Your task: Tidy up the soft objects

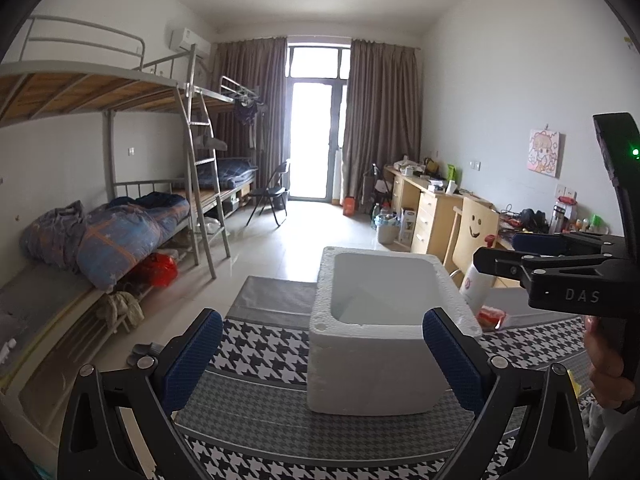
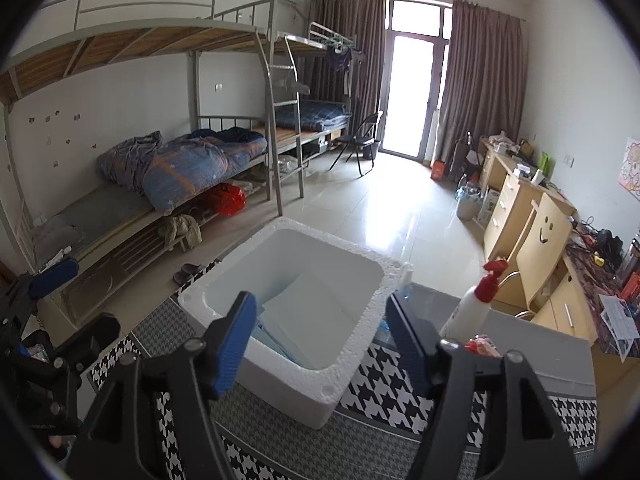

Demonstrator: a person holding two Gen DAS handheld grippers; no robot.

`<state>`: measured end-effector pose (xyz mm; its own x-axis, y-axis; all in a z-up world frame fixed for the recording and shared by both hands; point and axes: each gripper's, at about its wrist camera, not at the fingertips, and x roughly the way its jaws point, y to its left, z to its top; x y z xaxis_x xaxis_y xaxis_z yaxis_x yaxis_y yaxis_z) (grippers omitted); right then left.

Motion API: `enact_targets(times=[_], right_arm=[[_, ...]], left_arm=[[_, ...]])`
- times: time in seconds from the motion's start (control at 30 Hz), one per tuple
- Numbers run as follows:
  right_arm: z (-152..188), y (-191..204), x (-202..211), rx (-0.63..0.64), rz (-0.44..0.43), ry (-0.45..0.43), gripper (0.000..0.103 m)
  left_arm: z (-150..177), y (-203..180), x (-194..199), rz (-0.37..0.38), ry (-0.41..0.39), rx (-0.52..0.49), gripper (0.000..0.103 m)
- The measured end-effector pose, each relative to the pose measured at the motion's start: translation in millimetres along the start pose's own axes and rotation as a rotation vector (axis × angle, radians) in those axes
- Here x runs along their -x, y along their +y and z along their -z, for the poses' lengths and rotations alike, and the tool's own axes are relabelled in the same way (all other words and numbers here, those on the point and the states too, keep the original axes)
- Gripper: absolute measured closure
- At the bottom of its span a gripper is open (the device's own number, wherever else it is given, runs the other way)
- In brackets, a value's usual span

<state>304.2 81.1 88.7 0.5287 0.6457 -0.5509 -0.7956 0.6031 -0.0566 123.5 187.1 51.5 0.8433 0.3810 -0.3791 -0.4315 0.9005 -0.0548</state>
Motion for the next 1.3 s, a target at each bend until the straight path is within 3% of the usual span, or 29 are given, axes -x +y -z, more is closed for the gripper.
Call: enact_targets(times=[0.27,0.67,0.87,1.3], right_arm=[[13,-6,38,-0.019,0.027,-0.087,0.022],[33,-14,85,-0.051,0.058,-0.191,0.018],[46,-23,106,-0.073,0.069,-0.224,0.017],[81,-37,146,-0.129,0.176,-0.286,0.01]], left_arm=[[-2,-17,21,0.043,-0.038,-0.017,0.002],[-5,-42,47,0.086,-0.095,-0.071,0.001],[-4,-55,63,0.144,-0.13,-0.09,0.001],[5,-82,81,0.233,-0.16,-0.131,0.001]])
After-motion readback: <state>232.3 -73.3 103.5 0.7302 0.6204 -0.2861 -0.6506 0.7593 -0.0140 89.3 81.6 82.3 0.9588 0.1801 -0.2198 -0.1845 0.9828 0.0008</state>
